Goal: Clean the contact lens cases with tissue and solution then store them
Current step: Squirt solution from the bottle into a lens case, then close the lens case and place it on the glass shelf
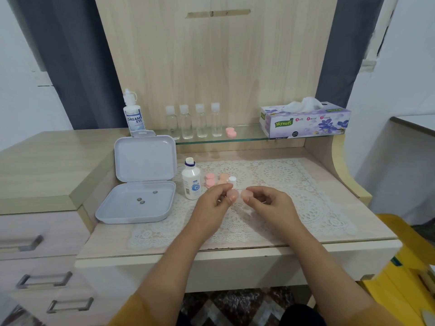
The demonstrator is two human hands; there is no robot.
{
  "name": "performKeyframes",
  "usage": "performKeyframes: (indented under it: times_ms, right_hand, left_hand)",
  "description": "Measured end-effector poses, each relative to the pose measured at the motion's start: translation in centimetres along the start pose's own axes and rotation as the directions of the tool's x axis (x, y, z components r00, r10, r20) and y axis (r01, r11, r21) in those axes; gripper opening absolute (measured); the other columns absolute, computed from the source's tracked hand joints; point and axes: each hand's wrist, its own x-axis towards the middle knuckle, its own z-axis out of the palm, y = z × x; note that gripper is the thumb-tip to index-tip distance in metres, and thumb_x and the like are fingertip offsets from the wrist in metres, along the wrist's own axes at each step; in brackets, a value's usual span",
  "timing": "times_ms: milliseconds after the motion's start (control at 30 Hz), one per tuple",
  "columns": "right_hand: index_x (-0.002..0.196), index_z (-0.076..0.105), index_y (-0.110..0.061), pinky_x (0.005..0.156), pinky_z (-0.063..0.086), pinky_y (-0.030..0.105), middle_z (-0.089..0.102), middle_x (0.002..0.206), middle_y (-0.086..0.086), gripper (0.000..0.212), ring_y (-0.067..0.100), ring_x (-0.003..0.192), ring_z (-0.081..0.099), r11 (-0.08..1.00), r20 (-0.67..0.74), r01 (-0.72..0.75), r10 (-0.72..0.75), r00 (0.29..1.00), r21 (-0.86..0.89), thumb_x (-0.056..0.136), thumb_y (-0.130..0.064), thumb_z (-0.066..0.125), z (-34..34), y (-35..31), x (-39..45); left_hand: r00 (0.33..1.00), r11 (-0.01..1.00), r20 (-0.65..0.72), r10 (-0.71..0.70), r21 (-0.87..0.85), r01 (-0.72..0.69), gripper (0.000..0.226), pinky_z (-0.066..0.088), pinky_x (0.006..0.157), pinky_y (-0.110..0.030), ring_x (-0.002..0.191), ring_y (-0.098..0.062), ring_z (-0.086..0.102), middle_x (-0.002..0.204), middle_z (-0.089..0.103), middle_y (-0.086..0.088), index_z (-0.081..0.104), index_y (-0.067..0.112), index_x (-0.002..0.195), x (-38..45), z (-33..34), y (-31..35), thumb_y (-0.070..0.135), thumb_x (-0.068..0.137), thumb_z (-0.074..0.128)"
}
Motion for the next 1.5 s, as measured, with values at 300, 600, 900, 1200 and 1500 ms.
performKeyframes:
  times_ms: [300, 600, 900, 1200, 1500]
  right_hand:
    - [0.085, 0.069, -0.04, 0.074, 0.049, 0.014, 0.071, 0.085, -0.015, 0.013, -0.001, 0.08, 0.063, 1.0, -0.054, -0.001, 0.001, 0.999, -0.014, 0.085, -0.027, 0.072, 0.0, -0.4, -0.2]
    - [0.103, 0.071, -0.027, 0.073, 0.047, 0.011, 0.07, 0.091, -0.014, 0.02, -0.003, 0.085, 0.063, 0.998, -0.155, -0.044, 0.038, 0.987, -0.036, 0.085, -0.034, 0.071, -0.1, -0.8, 0.2]
    - [0.113, 0.069, -0.018, 0.084, 0.05, 0.021, 0.069, 0.097, -0.01, 0.03, 0.003, 0.092, 0.063, 0.999, -0.305, -0.036, 0.025, 0.952, -0.03, 0.086, -0.032, 0.071, -0.4, -3.0, 3.8]
    - [0.1, 0.068, -0.015, 0.059, 0.037, 0.007, 0.059, 0.083, -0.011, 0.019, 0.0, 0.076, 0.055, 0.998, -0.442, -0.023, -0.007, 0.897, -0.064, 0.087, -0.03, 0.069, 0.9, -4.6, 9.9]
    - [0.094, 0.064, -0.013, 0.068, 0.039, 0.024, 0.06, 0.087, -0.003, 0.017, 0.013, 0.082, 0.056, 0.995, -0.508, -0.041, -0.008, 0.862, -0.087, 0.088, -0.029, 0.067, 2.2, -3.7, 13.6]
  left_hand:
    - [0.989, 0.999, -0.15, 0.001, 0.032, 0.004, 0.021, 0.045, 0.081, -0.011, 0.094, -0.001, 0.057, 0.107, 0.064, 0.006, 0.066, 0.019, 0.114, 0.0, -0.2, 0.1, 0.021, 0.095, 0.057]
    - [0.97, 0.999, -0.242, -0.011, 0.026, 0.018, 0.02, 0.039, 0.064, -0.006, 0.068, 0.002, 0.051, 0.076, 0.061, 0.009, 0.062, 0.023, 0.073, 0.2, -0.3, 0.0, 0.014, 0.09, 0.062]
    - [0.971, 0.999, -0.238, -0.018, 0.04, 0.028, 0.011, 0.041, 0.068, -0.007, 0.074, 0.002, 0.054, 0.083, 0.065, 0.004, 0.066, 0.014, 0.08, 0.3, -0.3, -0.1, 0.013, 0.09, 0.062]
    - [0.968, 0.999, -0.249, 0.0, 0.048, 0.012, 0.012, 0.042, 0.068, -0.009, 0.076, -0.002, 0.055, 0.082, 0.065, 0.003, 0.066, 0.014, 0.078, 0.5, -0.2, -0.5, 0.012, 0.089, 0.062]
    - [0.971, 0.998, -0.24, -0.016, 0.06, 0.031, 0.014, 0.046, 0.073, -0.017, 0.077, -0.004, 0.055, 0.082, 0.065, 0.005, 0.066, 0.018, 0.076, 0.6, -0.2, -0.4, 0.014, 0.089, 0.063]
